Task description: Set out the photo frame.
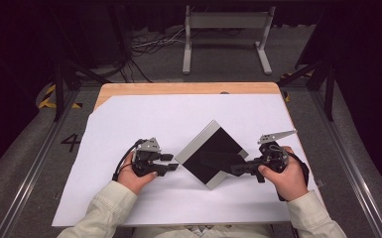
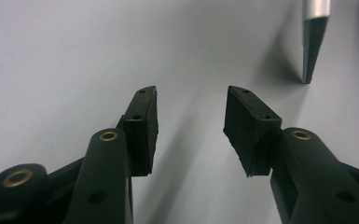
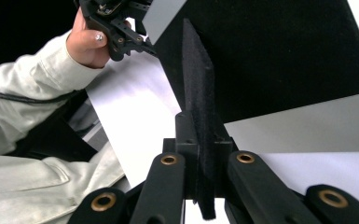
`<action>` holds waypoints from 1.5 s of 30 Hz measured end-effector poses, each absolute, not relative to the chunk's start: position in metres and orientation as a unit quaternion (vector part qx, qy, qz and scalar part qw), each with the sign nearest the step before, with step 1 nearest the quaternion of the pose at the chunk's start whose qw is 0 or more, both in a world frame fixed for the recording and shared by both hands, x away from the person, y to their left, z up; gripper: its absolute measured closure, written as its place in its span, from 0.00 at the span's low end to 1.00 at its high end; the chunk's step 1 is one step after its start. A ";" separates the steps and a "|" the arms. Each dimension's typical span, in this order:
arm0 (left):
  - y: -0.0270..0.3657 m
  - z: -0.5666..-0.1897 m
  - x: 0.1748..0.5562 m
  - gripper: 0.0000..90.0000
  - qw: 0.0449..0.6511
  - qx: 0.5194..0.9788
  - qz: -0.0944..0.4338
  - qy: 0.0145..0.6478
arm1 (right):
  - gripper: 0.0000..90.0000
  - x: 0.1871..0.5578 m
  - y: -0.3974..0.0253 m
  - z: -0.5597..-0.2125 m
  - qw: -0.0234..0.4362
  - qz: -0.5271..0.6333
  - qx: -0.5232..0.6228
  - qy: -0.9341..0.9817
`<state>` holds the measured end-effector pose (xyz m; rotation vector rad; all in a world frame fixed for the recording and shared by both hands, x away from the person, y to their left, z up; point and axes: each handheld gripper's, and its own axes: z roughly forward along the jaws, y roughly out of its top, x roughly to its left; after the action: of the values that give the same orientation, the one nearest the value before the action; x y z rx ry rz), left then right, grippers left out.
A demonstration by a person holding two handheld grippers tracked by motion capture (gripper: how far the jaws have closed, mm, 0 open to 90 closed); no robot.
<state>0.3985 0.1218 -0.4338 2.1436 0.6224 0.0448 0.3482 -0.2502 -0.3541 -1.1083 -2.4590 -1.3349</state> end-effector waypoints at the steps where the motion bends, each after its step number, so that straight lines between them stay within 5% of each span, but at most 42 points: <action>1: 0.122 -0.434 0.398 0.61 0.440 0.862 0.018 0.252 | 0.97 0.347 -0.249 -0.353 0.058 -0.443 -0.367 -0.816; 9: 0.122 -0.434 0.399 0.61 0.440 0.862 0.018 0.251 | 0.97 0.348 -0.252 -0.355 0.024 -0.484 -0.364 -0.795; 26: 0.122 -0.434 0.399 0.61 0.439 0.863 0.017 0.252 | 0.97 0.356 -0.251 -0.377 -0.126 -0.527 -0.331 -0.772; 45: 0.122 -0.434 0.399 0.60 0.439 0.862 0.016 0.252 | 0.97 0.351 -0.270 -0.386 -0.116 -0.465 -0.274 -0.834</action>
<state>0.3986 0.1219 -0.4342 2.1421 0.6256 0.0409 0.3509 -0.2704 -0.3862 -0.9308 -2.8332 -1.5803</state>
